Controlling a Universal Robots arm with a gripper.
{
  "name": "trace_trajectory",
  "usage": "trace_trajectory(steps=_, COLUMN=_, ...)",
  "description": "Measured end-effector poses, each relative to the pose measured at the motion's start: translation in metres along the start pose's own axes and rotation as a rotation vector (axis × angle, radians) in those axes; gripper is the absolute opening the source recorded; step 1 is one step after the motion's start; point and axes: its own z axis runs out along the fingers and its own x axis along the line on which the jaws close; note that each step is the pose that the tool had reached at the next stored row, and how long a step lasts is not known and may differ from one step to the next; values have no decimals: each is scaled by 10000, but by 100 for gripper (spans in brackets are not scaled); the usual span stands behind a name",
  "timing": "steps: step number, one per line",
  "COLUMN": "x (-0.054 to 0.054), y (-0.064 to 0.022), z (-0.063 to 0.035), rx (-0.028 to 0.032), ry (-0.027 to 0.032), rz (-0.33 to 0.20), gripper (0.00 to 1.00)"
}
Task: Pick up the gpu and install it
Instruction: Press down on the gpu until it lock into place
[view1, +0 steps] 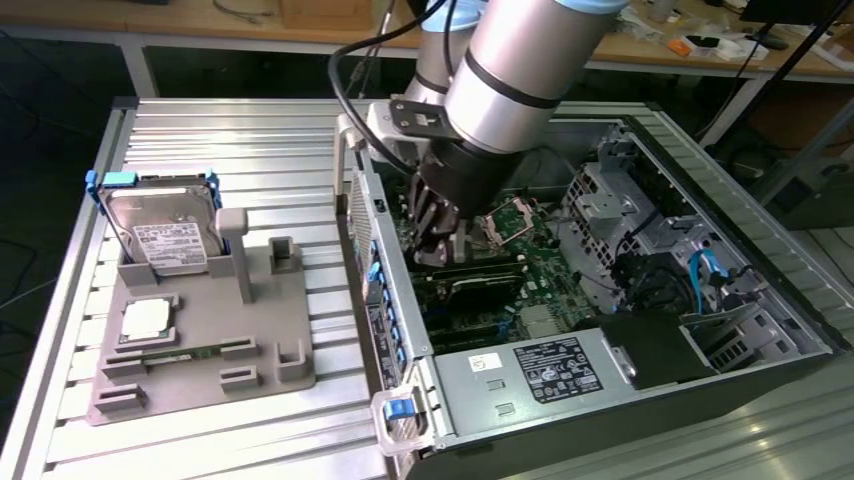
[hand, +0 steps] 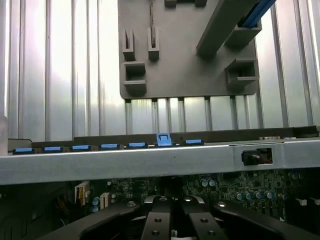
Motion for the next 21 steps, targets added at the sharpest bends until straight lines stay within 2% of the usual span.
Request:
trace_trajectory(steps=1, x=-1, y=-12, z=-3, rx=-128, ry=4, rz=2, gripper=11)
trace_trajectory(steps=2, x=-1, y=-20, z=-4, rx=-214, ry=6, rz=4, gripper=11)
trace_trajectory(steps=5, x=-2, y=-43, z=-9, rx=-436, ry=10, rz=9, gripper=11)
trace_trajectory(steps=6, x=-3, y=-52, z=-11, rx=-528, ry=12, rz=12, gripper=11)
trace_trajectory(steps=9, x=-4, y=-81, z=-17, rx=-738, ry=18, rz=18, gripper=11)
trace_trajectory(steps=10, x=-4, y=-87, z=-18, rx=-763, ry=18, rz=19, gripper=11)
trace_trajectory(steps=15, x=-4, y=-90, z=-16, rx=-770, ry=19, rz=20, gripper=11)
trace_trajectory(steps=19, x=-2, y=-97, z=23, rx=-779, ry=34, rz=21, gripper=11)
trace_trajectory(steps=21, x=-1, y=-99, z=51, rx=-777, ry=24, rz=19, gripper=11)
